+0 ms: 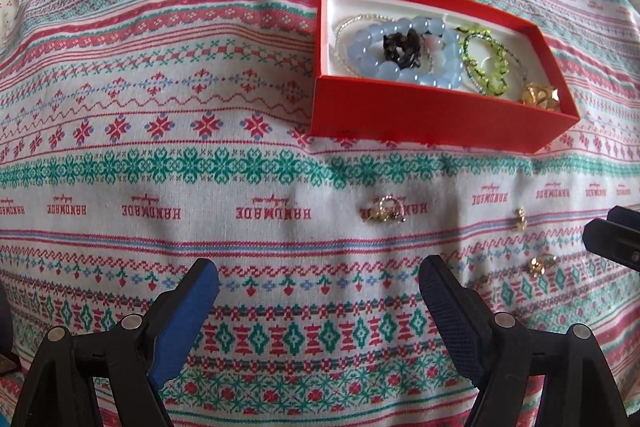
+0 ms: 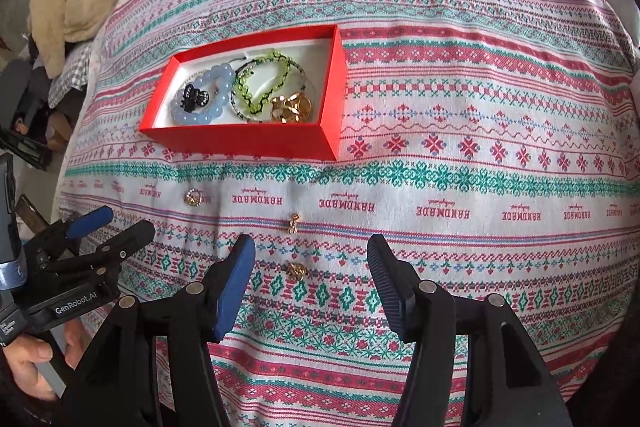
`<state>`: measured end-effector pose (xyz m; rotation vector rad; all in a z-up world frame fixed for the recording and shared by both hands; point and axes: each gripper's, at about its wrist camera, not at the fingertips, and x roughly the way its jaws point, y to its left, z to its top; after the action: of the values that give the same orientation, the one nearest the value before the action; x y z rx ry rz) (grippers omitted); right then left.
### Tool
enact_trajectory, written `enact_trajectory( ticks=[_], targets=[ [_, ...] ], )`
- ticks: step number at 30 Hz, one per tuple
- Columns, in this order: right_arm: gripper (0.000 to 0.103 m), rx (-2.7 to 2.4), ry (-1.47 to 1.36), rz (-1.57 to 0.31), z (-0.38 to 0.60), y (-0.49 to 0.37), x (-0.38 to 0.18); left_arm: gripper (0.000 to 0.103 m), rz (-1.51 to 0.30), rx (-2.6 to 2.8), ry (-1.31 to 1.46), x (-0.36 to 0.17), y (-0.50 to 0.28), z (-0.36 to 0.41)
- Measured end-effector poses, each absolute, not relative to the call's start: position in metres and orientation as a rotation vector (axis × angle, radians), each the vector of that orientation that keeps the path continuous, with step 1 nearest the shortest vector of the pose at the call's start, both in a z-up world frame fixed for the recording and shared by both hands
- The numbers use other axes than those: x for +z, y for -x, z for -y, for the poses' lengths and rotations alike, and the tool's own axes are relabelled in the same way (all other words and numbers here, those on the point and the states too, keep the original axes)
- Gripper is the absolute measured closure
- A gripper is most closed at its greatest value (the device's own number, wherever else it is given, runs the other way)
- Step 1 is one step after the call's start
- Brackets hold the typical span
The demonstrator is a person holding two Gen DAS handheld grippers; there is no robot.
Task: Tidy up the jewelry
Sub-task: 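Grasp the gold stone ring with the left tool while the right tool grasps a small gold earring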
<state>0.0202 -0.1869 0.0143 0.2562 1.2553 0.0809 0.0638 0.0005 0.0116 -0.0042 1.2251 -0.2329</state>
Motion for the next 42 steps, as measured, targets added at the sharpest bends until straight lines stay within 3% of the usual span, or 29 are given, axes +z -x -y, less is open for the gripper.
enact_trajectory(
  ticks=[13,18,27,30,32,42],
  targets=[
    [0.044,0.084,-0.269,-1.367,0.174,-0.029,-0.022,0.017,-1.279,-0.215,0.007,-0.004,-0.066,-0.005],
    [0.065,0.070,-0.200,-1.364,0.164,-0.034,-0.025,0.017,-1.274,-0.222,0.018,-0.003,-0.068,-0.012],
    [0.090,0.071,-0.055,-1.365,0.134,-0.039,-0.031,0.019,-1.265,-0.224,0.034,-0.002,-0.073,-0.014],
    [0.091,0.073,-0.027,-1.363,0.128,-0.037,-0.031,0.022,-1.264,-0.229,0.054,0.000,-0.075,-0.016],
    [0.091,0.077,-0.029,-1.359,0.126,-0.036,-0.030,0.026,-1.265,-0.237,0.074,0.001,-0.077,-0.017],
    [0.091,0.083,-0.090,-1.301,0.130,-0.029,-0.002,0.071,-1.258,-0.299,0.135,0.003,-0.090,0.004]
  ],
)
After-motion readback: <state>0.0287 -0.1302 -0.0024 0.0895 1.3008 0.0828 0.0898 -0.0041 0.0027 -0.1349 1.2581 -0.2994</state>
